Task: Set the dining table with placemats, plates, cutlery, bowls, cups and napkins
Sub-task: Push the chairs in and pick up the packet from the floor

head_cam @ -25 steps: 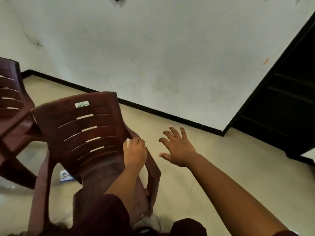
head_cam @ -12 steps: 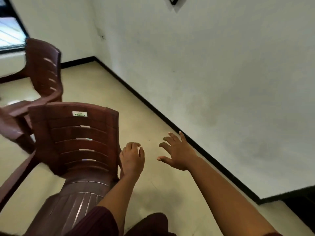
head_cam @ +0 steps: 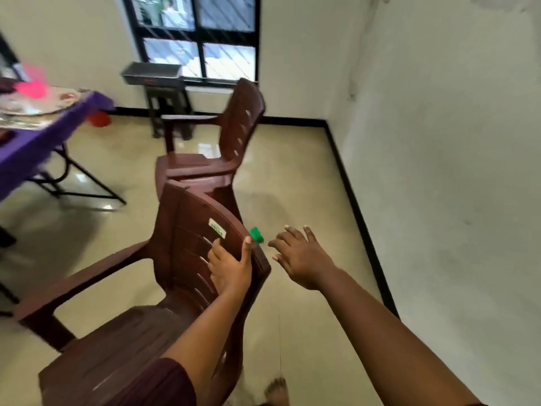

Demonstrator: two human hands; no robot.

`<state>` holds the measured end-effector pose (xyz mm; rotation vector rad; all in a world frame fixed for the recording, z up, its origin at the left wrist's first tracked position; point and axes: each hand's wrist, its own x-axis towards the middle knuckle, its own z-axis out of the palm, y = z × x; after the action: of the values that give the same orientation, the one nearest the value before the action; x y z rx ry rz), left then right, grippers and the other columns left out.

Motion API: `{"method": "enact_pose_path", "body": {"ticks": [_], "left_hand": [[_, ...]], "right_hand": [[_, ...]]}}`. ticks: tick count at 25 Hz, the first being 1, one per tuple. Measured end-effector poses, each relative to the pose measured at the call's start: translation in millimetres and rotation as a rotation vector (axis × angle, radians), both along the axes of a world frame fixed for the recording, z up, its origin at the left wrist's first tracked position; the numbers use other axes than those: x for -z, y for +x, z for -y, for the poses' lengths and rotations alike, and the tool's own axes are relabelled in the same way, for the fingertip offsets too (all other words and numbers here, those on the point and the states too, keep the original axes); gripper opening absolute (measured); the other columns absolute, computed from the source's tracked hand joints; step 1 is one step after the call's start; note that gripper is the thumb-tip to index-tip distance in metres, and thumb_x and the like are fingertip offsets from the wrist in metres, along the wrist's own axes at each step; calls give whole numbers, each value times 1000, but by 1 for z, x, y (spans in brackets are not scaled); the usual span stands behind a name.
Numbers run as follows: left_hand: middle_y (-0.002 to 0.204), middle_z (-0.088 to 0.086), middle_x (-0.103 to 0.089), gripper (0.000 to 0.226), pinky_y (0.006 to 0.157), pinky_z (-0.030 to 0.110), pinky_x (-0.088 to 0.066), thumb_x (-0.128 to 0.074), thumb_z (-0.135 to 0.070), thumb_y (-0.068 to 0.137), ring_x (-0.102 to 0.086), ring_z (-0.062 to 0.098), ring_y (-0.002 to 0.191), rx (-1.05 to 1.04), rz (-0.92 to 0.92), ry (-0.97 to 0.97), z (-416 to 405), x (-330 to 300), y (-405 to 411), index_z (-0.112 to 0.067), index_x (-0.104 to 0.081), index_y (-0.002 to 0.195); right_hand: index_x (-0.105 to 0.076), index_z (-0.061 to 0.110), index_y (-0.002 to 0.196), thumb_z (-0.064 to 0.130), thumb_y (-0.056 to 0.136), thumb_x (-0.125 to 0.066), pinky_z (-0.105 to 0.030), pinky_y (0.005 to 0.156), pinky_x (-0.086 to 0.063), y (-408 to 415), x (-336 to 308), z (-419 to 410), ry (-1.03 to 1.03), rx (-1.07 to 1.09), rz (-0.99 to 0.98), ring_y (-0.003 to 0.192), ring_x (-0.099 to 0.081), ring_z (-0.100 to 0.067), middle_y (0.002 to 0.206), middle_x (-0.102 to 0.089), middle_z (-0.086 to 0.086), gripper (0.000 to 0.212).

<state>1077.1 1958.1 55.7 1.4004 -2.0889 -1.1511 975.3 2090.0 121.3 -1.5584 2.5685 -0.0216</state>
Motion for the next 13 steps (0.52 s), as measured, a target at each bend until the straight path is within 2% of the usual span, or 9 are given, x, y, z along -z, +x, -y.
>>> {"method": "enact_pose_path", "body": {"ticks": [1, 3, 6, 8, 10, 13], "left_hand": [[149, 13, -32, 90, 108, 52, -32, -47, -71, 83, -34, 34, 135, -37, -1, -11, 11, -5, -17, -13, -23, 148], [150, 12, -31, 94, 109, 52, -34, -56, -67, 81, -34, 33, 136, -74, -6, -7, 34, -15, -44, -15, -18, 150], [156, 10, -21, 102, 110, 49, -35, -63, -63, 80, -27, 30, 142, -49, 65, 42, 51, -23, -69, -16, -10, 153], [160, 9, -12, 103, 114, 47, -31, -67, -53, 83, -19, 30, 146, -52, 148, 95, 52, -21, -81, -16, -3, 155], [161, 10, -8, 102, 116, 47, -28, -68, -44, 85, -15, 31, 147, -86, 192, 153, 59, -20, -93, -16, 1, 155], [161, 10, -7, 99, 116, 45, -27, -66, -35, 87, -17, 31, 146, -132, 312, 170, 62, -19, -98, -17, 5, 155]], "right_hand": [[-30, 27, 148, 26, 103, -29, -50, 119, -3, -23, -5, 20, 9, -72, -28, 149, -9, -22, 154, -29, -1, 45], [-22, 27, 151, 9, 96, -37, -49, 120, -3, -65, -16, 61, 22, -191, -88, 149, -8, -23, 157, -24, -2, 60], [-11, 30, 154, 7, 91, -49, -50, 120, -5, -101, -21, 120, 50, -372, -167, 150, -4, -25, 160, -16, -3, 77], [-7, 32, 154, 4, 89, -54, -51, 120, -5, -110, -22, 165, 95, -527, -218, 150, 1, -26, 162, -9, -4, 84], [-9, 31, 154, -2, 88, -51, -51, 120, -6, -110, -27, 212, 110, -704, -301, 150, 3, -27, 162, -5, -5, 85], [-22, 27, 152, 5, 92, -51, -54, 120, -7, -101, -32, 266, 173, -1023, -458, 150, 1, -30, 162, -5, -7, 70]]}}
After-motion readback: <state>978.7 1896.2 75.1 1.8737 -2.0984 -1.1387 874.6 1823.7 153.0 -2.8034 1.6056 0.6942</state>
